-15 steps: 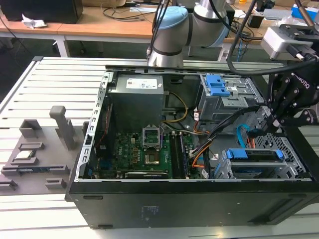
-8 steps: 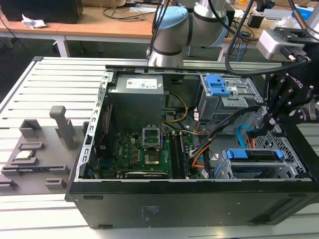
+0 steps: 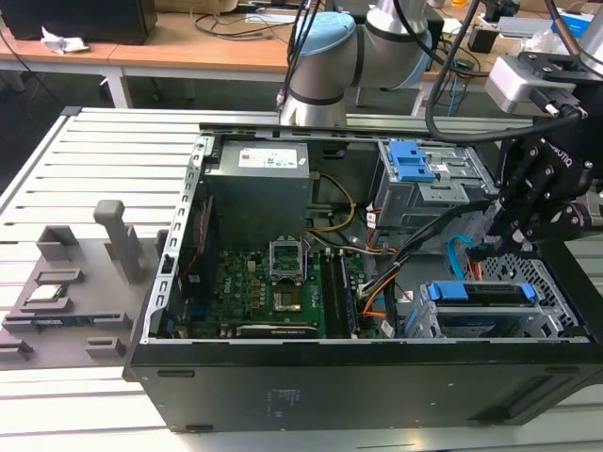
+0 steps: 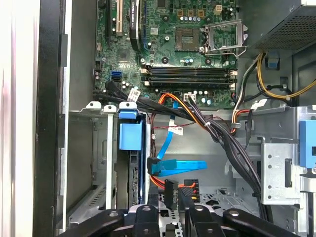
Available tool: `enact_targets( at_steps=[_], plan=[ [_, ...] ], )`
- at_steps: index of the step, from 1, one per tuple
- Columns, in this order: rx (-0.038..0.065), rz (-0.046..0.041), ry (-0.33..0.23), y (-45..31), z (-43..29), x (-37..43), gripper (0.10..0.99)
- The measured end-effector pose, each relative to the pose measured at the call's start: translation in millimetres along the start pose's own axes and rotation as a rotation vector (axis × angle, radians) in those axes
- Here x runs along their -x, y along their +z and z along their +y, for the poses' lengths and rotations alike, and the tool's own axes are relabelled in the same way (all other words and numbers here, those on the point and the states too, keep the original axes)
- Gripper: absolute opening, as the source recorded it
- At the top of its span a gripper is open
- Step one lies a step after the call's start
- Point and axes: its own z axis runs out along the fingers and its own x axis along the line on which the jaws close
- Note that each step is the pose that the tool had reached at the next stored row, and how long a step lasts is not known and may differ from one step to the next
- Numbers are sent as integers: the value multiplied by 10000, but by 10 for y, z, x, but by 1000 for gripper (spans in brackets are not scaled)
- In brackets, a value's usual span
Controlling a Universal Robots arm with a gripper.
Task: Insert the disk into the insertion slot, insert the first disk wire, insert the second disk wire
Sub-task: 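Insert the first disk wire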
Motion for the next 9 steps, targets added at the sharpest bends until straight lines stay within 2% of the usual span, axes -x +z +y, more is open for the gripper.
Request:
enact_targets(
  at_steps=[5,9],
  plan=[
    [-1,80,4,66,-3,4,302],
    [-1,88,4,115,-5,39,302]
  ],
)
